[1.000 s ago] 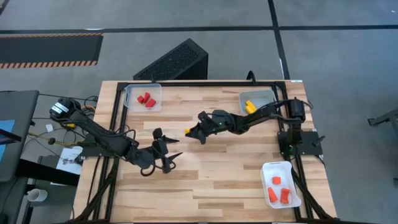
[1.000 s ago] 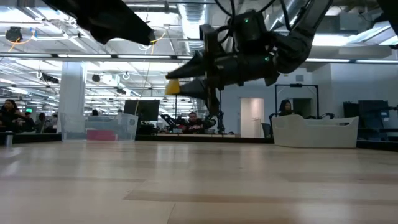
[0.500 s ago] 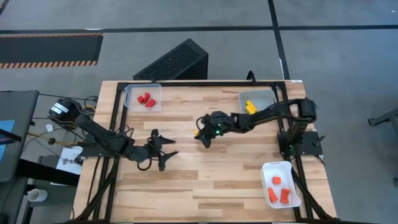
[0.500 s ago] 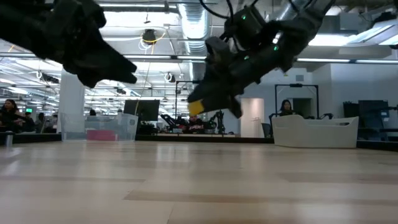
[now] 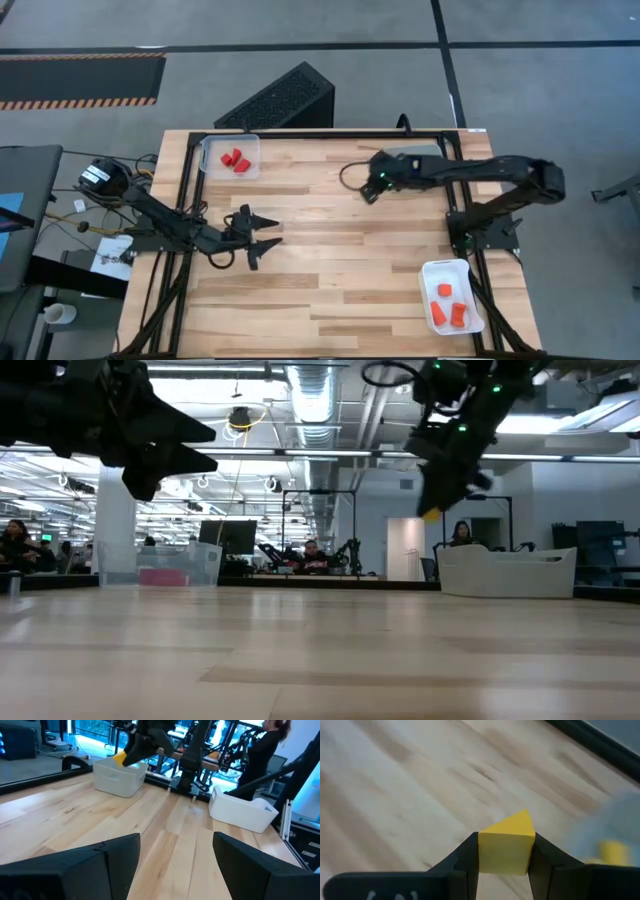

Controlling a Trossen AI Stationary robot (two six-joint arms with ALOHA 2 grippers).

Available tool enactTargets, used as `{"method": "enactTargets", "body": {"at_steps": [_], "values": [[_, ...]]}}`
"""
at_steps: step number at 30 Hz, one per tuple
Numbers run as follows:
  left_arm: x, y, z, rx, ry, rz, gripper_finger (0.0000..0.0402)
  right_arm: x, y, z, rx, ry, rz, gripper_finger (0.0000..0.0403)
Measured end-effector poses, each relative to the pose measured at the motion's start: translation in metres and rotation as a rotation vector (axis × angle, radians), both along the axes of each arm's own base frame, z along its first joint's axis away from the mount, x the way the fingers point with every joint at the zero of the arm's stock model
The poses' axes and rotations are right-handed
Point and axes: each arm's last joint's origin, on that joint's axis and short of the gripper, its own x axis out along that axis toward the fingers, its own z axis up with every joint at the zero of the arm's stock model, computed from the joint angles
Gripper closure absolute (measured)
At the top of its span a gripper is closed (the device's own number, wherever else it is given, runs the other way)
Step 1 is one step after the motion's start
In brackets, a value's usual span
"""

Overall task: Sort & place blocks by color
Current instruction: Put the yellow block into the gray bin, then return to Home Position

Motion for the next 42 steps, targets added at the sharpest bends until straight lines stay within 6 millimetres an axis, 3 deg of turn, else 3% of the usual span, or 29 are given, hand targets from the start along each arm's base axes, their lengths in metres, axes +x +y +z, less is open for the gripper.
{"method": "enactTargets", "body": {"at_steps": [6,16,21,27,34,42], "values": [[0.0,0.0,0.0,0.001,0.001,0.0,0.0165,-0.045,-0.025,0.005,0.037,0.182,-0.19,0.0272],[0.0,0.0,0.0,0.004,0.003,-0.001,0.0165,-0.071,-0.048,-0.038,0.089,0.37,-0.332,0.0259],[0.0,0.0,0.0,0.004,0.004,-0.003,0.0165,-0.074,-0.05,-0.05,0.106,0.423,-0.328,0.0201],[0.0,0.0,0.0,0.004,0.005,-0.001,0.0165,-0.074,-0.047,-0.044,0.087,0.394,-0.308,0.0127],[-0.003,0.0,0.011,-0.024,-0.051,-0.048,0.0165,-0.071,-0.017,-0.017,-0.016,0.28,-0.108,0.0111],[-0.013,0.014,0.04,0.02,-0.174,-0.03,0.0165,-0.06,0.05,0.036,-0.221,-0.13,0.301,0.0117]]}}
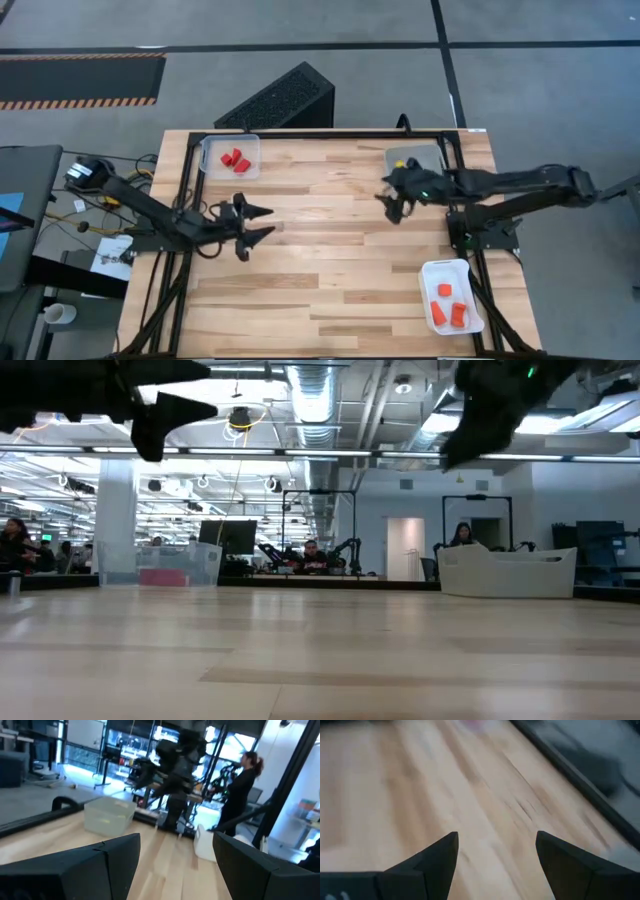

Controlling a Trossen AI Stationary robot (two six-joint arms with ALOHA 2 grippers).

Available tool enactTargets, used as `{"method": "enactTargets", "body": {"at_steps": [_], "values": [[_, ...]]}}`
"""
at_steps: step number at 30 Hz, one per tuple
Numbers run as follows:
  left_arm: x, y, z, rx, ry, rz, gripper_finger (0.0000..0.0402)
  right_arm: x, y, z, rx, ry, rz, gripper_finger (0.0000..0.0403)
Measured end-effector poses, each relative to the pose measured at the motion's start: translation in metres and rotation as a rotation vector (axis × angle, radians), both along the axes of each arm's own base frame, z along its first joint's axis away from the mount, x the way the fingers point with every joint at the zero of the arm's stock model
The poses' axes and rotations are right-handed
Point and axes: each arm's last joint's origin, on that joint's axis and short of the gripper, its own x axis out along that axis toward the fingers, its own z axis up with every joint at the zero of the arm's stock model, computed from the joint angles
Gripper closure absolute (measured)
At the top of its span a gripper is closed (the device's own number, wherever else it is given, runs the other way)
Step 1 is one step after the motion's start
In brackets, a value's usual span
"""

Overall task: Sort & place blocks by color
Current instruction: Return to Home Position

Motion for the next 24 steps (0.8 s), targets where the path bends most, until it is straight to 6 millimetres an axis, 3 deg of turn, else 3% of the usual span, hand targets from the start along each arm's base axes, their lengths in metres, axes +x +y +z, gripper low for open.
{"method": "enactTargets", "body": {"at_steps": [6,14,18,24], "values": [[-0.01,0.015,0.015,0.002,-0.058,0.013,0.0171,-0.007,0.041,0.025,-0.081,-0.195,0.17,0.0117],[-0.029,0.035,0.031,0.041,-0.093,0.111,0.0217,-0.023,0.056,0.041,-0.167,-0.332,0.257,0.0117],[-0.034,0.041,0.032,0.041,-0.087,0.132,0.0237,-0.025,0.057,0.033,-0.195,-0.488,0.362,0.0117],[-0.034,0.043,0.031,0.05,-0.082,0.092,0.0253,-0.038,0.043,-0.007,-0.17,-0.611,0.371,0.0117]]}}
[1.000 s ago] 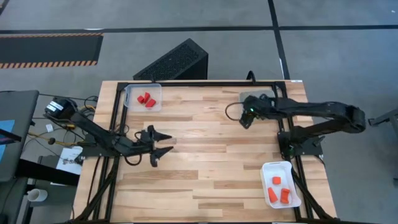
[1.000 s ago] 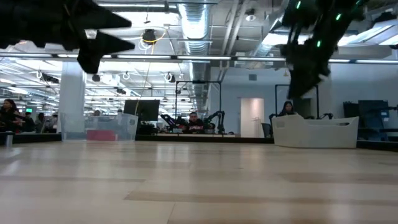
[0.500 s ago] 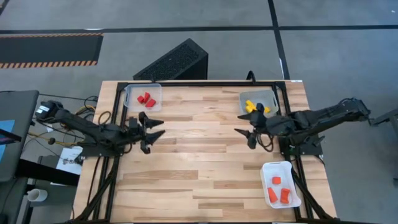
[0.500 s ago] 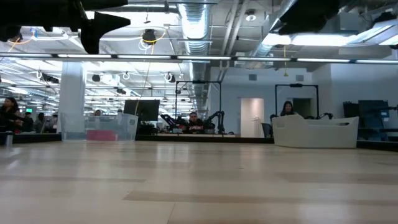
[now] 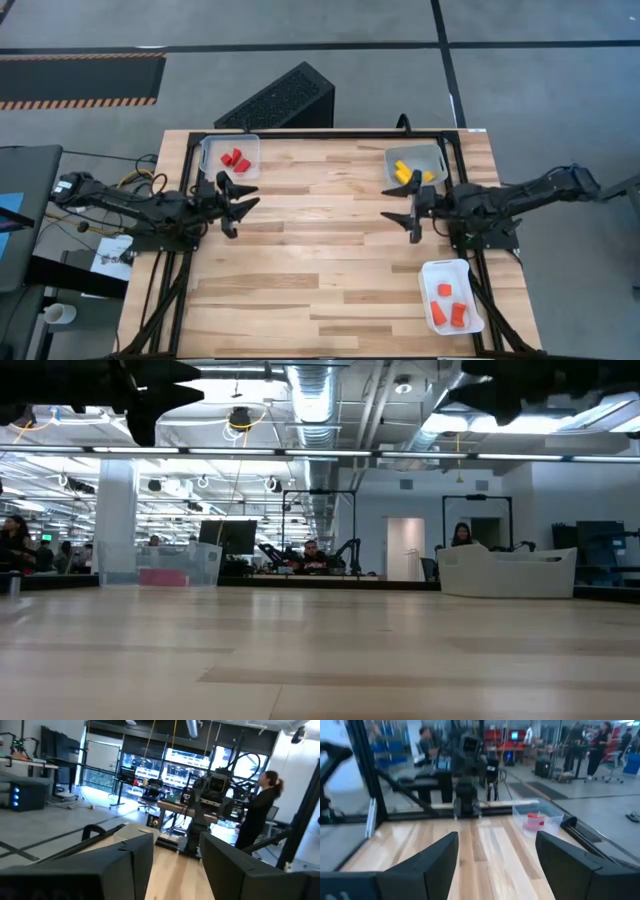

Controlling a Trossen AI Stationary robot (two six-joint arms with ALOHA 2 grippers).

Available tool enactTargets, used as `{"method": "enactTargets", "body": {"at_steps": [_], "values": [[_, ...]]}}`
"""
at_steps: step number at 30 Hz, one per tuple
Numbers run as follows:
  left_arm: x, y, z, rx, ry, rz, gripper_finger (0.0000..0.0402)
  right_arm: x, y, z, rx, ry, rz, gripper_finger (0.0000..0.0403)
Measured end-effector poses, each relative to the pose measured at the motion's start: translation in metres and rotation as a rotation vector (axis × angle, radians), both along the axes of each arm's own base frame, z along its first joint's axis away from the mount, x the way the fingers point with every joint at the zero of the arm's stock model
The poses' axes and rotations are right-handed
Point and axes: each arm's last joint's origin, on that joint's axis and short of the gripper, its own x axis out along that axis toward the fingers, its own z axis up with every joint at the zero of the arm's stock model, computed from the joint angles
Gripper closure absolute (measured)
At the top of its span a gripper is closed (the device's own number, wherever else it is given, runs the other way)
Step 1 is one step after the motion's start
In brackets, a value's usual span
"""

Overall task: Sort & place blocks by color
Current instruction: Return to Home Position

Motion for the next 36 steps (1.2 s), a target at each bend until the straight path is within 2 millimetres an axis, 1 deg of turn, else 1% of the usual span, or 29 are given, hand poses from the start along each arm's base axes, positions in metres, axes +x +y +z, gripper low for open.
{"method": "enactTargets", "body": {"at_steps": [3,9,13,17,22,28,31,36], "values": [[0.0,0.002,-0.001,0.024,0.018,0.019,0.0259,-0.011,-0.008,-0.012,0.031,-0.079,0.004,0.0117],[-0.003,0.008,0.002,0.042,0.002,0.057,0.0269,-0.032,-0.019,-0.019,0.053,-0.208,0.029,0.0117],[-0.012,0.01,0.007,0.055,-0.031,0.069,0.0279,-0.041,-0.021,-0.024,0.072,-0.244,0.03,0.0117],[-0.024,0.011,0.009,0.06,-0.039,0.065,0.0298,-0.048,-0.019,-0.043,0.104,-0.247,0.076,0.0117],[-0.035,0.013,0.009,0.062,-0.039,0.063,0.0333,-0.056,-0.018,-0.061,0.113,-0.357,0.089,0.0117],[-0.038,0.013,-0.001,0.048,0.052,0.035,0.0376,-0.057,-0.019,-0.067,0.16,-0.32,0.08,0.0117],[-0.038,0.012,-0.002,0.047,0.053,0.029,0.0395,-0.056,-0.019,-0.069,0.159,-0.294,0.079,0.0117],[-0.038,0.011,0.0,0.094,0.047,-0.028,0.0398,-0.055,-0.02,-0.075,0.111,-0.232,0.063,0.0118]]}}
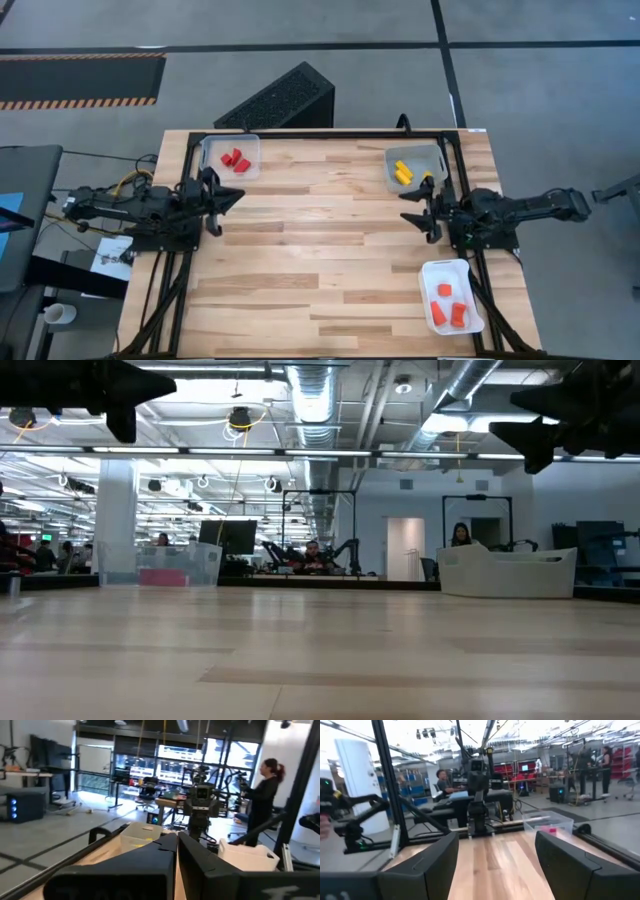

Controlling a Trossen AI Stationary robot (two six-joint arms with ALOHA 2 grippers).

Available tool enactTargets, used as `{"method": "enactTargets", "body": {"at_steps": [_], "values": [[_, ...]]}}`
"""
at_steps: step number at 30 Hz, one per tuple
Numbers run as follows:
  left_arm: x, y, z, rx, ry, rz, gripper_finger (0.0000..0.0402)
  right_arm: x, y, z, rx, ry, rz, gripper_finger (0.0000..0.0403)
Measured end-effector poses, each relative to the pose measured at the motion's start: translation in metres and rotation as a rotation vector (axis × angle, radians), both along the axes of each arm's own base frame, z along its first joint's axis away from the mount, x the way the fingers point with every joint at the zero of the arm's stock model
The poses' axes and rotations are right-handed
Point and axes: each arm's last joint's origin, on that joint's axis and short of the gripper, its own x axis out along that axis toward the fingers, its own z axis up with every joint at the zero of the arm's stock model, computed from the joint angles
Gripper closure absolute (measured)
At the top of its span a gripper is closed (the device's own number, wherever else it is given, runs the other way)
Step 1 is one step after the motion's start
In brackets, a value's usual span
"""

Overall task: Sort & place blocks by color
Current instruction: Return to Home Position

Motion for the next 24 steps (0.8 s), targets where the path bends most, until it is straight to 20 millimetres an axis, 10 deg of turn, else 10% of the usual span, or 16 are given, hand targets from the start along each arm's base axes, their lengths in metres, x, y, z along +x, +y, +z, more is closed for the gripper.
{"method": "enactTargets", "body": {"at_steps": [16,24], "values": [[-0.022,-0.001,0.002,0.033,-0.064,-0.141,0.0401,-0.011,-0.002,-0.008,-0.044,0.063,-0.014,0.0223],[-0.01,-0.003,-0.034,0.049,-0.033,-0.141,0.0401,-0.011,-0.001,-0.016,0.0,0.139,0.009,0.0317]]}}
